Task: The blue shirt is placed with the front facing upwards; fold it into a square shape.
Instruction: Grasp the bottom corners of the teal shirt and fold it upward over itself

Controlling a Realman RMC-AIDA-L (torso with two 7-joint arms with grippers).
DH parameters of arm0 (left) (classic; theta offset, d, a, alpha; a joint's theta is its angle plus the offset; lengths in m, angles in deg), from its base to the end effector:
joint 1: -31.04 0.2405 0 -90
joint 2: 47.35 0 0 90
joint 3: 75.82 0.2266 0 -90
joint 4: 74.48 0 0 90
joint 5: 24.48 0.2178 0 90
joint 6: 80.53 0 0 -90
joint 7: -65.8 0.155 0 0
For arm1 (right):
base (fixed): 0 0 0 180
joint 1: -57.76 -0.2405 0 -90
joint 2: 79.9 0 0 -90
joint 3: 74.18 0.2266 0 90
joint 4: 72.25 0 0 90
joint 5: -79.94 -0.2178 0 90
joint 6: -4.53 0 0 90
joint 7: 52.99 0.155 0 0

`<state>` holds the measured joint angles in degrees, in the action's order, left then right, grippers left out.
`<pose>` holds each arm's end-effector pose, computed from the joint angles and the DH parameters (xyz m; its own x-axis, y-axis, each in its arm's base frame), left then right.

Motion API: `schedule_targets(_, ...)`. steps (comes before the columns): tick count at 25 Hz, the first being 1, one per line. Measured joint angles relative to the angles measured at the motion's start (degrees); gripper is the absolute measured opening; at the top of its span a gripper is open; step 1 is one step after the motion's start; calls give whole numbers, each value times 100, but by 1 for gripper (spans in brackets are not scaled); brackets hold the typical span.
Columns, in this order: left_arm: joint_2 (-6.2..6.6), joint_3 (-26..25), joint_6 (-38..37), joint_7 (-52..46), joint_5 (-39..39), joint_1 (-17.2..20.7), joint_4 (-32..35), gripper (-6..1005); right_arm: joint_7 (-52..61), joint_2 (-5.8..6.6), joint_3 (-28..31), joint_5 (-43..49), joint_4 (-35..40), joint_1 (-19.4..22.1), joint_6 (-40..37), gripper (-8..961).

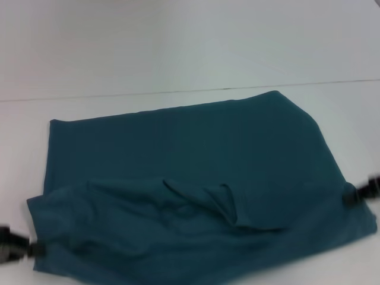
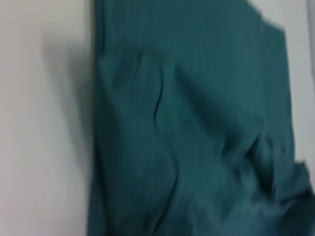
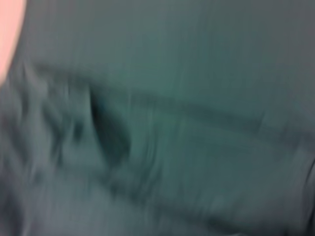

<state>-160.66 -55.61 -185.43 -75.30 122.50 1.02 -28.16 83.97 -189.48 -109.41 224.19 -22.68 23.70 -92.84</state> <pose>-0.3084 0.2834 0.0765 -0.0379 0.9758 0.2153 0.9947 0.0162 0.1016 0.2890 0.3325 0.0946 0.2740 -0.9448 -0.1796 -0.9548 -0.2449 -0.1684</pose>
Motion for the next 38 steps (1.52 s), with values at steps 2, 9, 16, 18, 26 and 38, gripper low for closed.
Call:
schedule_targets(2, 98, -119, 204, -105, -73, -205, -194, 17, 84, 27, 214, -278, -54, -44, 368, 48)
schedule_targets(9, 221, -173, 1032, -313, -315, -832, -683, 16, 180, -5, 331, -1019, -372, -328, 1455, 48)
schedule_targets(16, 333, -177, 1904, -517, -486, -1163, -788, 16, 526, -157, 296, -1067, -422, -577, 2471, 49)
schedule_targets(18, 335, -174, 2275, -606, -496, -1206, -793, 16, 568, -227, 279, -1067, -429, -598, 2784, 49)
schedule_targets(26, 209, -101, 3630, -713, -592, -1282, -1073, 16, 515, -408, 182, -1068, -1039, -790, 4045, 49)
schedule_targets(38, 57, -43, 4676, -775, -557, -1473, -1359, 16, 562, -603, -526, -1043, -1827, -1323, 5662, 48)
